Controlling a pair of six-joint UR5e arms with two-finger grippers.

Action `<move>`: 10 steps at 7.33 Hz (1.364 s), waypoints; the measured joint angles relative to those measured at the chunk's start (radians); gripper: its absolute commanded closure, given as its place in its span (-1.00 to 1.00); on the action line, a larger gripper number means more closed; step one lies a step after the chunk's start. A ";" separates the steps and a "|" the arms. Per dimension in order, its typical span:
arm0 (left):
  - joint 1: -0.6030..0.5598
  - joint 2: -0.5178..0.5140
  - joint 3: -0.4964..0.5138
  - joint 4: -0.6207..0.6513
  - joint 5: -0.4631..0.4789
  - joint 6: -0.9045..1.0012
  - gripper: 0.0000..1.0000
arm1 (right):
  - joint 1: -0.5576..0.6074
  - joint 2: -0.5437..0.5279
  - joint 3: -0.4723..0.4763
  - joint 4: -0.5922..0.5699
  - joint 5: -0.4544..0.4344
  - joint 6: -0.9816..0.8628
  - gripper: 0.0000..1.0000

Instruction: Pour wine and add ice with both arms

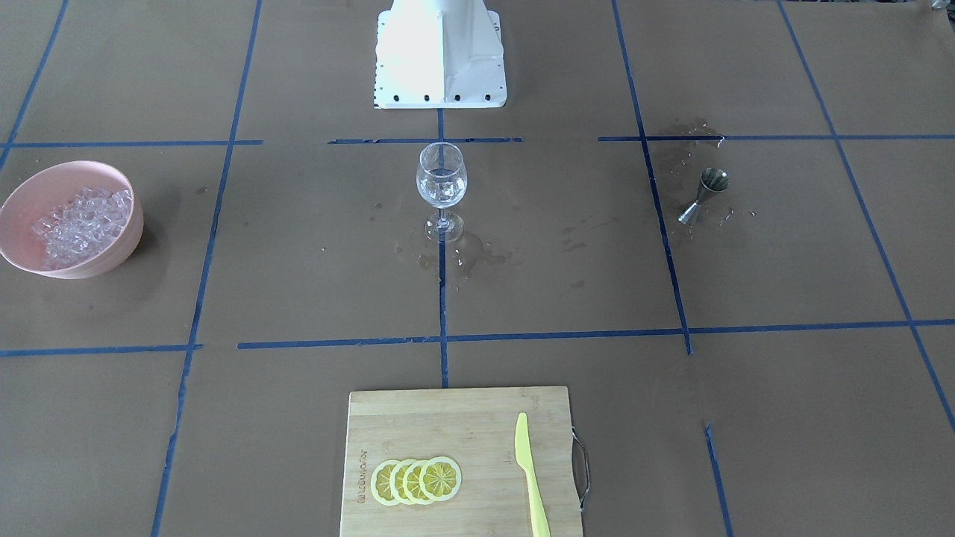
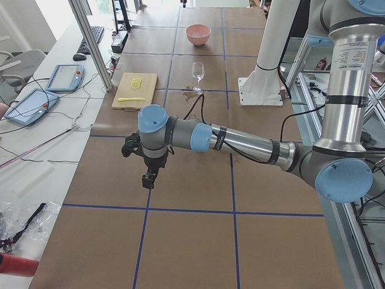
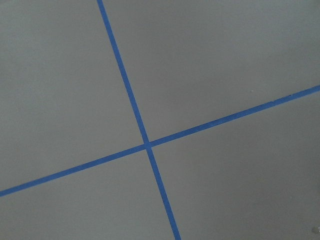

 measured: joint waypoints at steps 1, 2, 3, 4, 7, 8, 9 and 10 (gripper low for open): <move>-0.002 0.013 0.001 0.004 -0.001 0.003 -1.00 | 0.001 0.008 0.003 -0.008 0.001 -0.002 -1.00; -0.001 0.022 0.004 0.003 -0.001 0.004 -1.00 | 0.002 0.019 0.004 -0.025 0.001 -0.003 -1.00; 0.002 0.026 0.007 0.001 -0.001 0.003 -1.00 | 0.002 0.026 0.004 -0.041 0.001 0.001 -1.00; 0.002 0.028 0.000 -0.002 -0.001 0.002 -1.00 | 0.001 0.028 0.003 -0.047 0.004 0.007 -1.00; 0.004 0.015 -0.016 0.000 0.000 0.004 -1.00 | 0.000 0.028 -0.006 -0.045 0.004 0.012 -1.00; 0.004 0.013 -0.015 0.000 0.002 0.005 -1.00 | -0.003 0.028 -0.007 -0.044 0.005 0.012 -1.00; 0.005 0.011 -0.009 -0.003 0.005 0.006 -1.00 | -0.005 0.026 -0.007 -0.044 0.014 0.013 -1.00; 0.005 0.012 0.004 -0.004 0.006 0.006 -1.00 | -0.006 0.019 -0.008 -0.044 0.044 0.017 -1.00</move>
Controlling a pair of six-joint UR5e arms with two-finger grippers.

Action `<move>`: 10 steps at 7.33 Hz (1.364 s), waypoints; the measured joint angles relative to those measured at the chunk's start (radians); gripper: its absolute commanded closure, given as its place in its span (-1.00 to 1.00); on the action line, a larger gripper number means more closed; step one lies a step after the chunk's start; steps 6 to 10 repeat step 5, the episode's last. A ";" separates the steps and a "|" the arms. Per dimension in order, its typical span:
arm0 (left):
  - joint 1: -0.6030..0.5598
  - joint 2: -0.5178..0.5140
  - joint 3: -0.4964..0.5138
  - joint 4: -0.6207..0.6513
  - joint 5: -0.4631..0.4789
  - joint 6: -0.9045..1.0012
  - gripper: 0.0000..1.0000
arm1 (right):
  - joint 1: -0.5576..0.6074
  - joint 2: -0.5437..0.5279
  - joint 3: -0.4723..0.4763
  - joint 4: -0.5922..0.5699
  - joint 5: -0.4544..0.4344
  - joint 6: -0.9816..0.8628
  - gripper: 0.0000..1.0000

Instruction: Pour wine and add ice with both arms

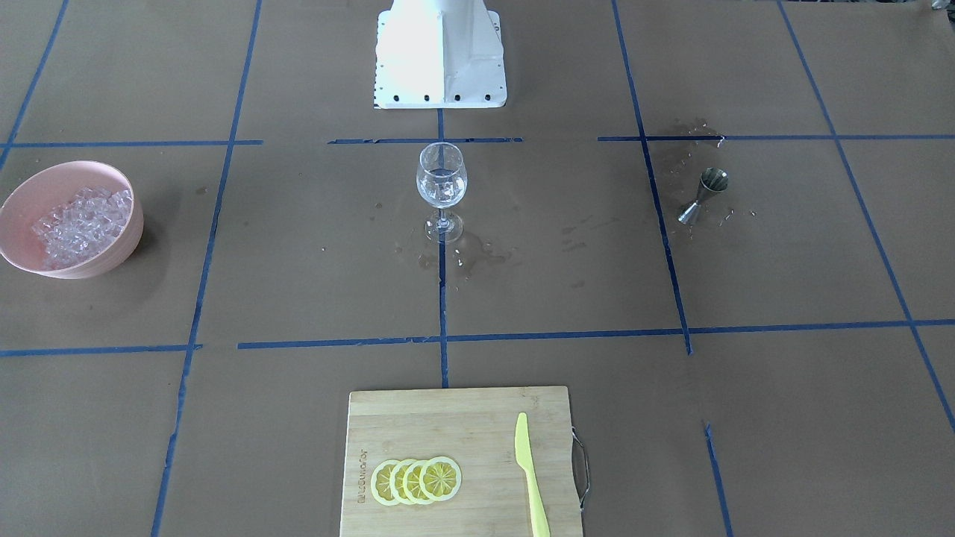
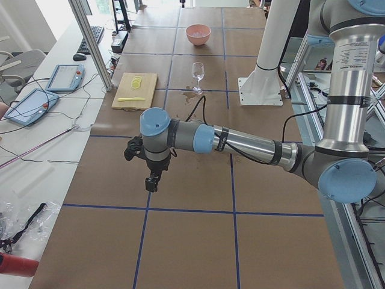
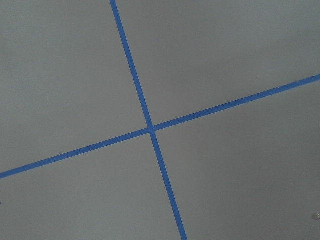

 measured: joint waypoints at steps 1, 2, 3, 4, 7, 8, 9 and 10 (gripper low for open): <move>0.000 0.003 0.018 -0.001 -0.002 0.000 -1.00 | 0.000 -0.008 0.000 0.000 0.038 0.008 -1.00; 0.000 0.005 0.034 -0.003 -0.005 0.000 -1.00 | -0.001 -0.013 -0.001 0.001 0.057 0.018 -1.00; 0.000 0.005 0.047 -0.002 -0.007 0.000 -1.00 | -0.001 -0.016 -0.005 0.001 0.062 0.023 -1.00; 0.000 0.003 0.052 0.000 -0.007 -0.001 -1.00 | -0.001 -0.017 -0.009 0.000 0.059 0.024 -1.00; 0.000 -0.001 0.054 0.001 -0.008 -0.002 -1.00 | -0.001 -0.017 -0.012 0.000 0.055 0.024 -1.00; 0.000 -0.001 0.054 0.001 -0.008 -0.002 -1.00 | -0.001 -0.017 -0.012 0.000 0.055 0.024 -1.00; 0.000 -0.001 0.054 0.001 -0.008 -0.002 -1.00 | -0.001 -0.017 -0.012 0.000 0.055 0.024 -1.00; 0.000 -0.001 0.054 0.001 -0.008 -0.002 -1.00 | -0.001 -0.017 -0.012 0.000 0.055 0.024 -1.00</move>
